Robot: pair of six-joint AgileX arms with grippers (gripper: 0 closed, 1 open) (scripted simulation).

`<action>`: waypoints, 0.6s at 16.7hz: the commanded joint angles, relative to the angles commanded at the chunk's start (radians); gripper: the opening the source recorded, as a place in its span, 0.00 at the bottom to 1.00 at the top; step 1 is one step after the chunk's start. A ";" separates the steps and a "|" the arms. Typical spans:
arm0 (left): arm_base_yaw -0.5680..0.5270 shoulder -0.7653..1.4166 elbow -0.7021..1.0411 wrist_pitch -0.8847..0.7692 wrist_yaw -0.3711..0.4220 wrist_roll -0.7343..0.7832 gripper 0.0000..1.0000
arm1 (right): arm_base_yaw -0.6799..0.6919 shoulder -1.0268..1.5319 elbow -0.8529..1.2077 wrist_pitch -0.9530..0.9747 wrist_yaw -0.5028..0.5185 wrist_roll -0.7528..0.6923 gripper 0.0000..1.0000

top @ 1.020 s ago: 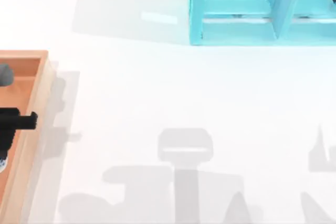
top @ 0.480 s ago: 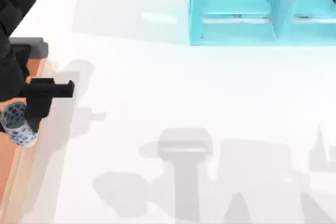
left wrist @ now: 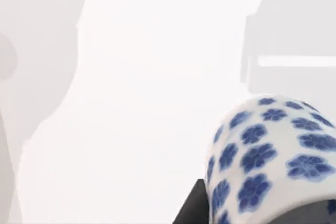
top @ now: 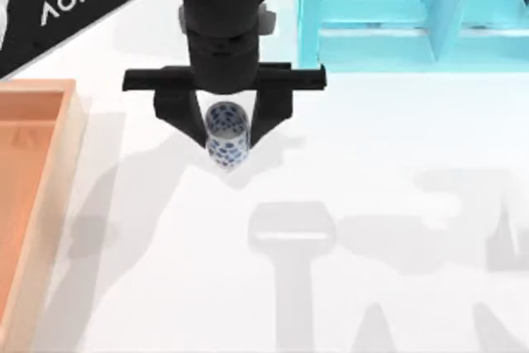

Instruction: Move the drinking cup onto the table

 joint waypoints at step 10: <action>-0.230 0.246 0.320 -0.047 -0.010 -0.220 0.00 | 0.000 0.000 0.000 0.000 0.000 0.000 1.00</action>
